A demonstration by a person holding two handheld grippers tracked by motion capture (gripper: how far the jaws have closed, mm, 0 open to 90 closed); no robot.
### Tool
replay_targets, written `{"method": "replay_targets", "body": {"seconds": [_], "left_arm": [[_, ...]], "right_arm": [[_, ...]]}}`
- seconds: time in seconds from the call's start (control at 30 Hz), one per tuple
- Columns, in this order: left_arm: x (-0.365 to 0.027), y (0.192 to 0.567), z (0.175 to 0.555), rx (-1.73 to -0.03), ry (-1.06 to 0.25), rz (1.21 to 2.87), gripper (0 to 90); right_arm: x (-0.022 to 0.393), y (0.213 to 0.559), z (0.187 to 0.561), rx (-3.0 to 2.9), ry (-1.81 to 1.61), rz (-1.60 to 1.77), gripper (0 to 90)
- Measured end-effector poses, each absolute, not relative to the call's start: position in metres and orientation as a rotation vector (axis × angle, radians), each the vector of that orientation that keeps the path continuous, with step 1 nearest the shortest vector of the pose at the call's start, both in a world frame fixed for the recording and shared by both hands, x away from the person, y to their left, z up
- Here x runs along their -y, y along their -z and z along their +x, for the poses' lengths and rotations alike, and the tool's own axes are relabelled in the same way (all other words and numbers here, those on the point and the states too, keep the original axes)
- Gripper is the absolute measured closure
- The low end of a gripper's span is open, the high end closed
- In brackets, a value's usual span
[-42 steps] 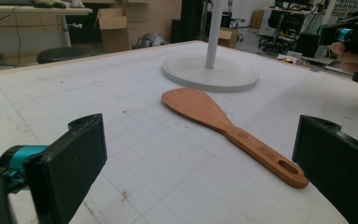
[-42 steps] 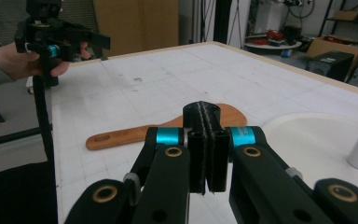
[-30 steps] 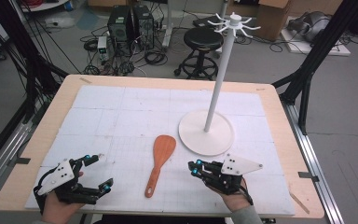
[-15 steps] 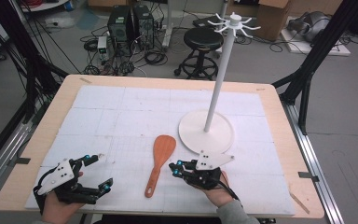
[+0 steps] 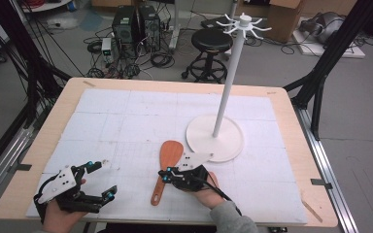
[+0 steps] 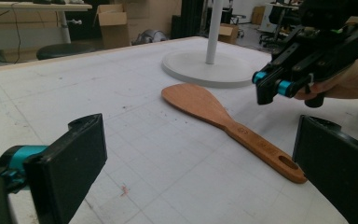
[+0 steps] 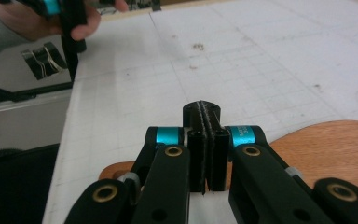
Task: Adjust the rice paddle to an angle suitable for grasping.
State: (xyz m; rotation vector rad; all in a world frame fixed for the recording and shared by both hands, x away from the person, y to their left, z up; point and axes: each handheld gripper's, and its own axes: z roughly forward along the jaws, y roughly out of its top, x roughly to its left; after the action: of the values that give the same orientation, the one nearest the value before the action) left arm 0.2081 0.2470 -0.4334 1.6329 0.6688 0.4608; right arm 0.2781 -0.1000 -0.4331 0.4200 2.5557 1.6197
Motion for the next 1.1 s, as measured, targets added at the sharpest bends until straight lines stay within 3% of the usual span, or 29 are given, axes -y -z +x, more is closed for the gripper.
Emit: {"method": "replay_targets", "body": {"seconds": [1.1], "left_arm": [[-0.263, 0.434, 0.191, -0.725, -0.501, 1.634, 3.4]], "right_arm": [[0.052, 0.451, 0.289, -2.777, -1.319, 0.417, 89.6]]}}
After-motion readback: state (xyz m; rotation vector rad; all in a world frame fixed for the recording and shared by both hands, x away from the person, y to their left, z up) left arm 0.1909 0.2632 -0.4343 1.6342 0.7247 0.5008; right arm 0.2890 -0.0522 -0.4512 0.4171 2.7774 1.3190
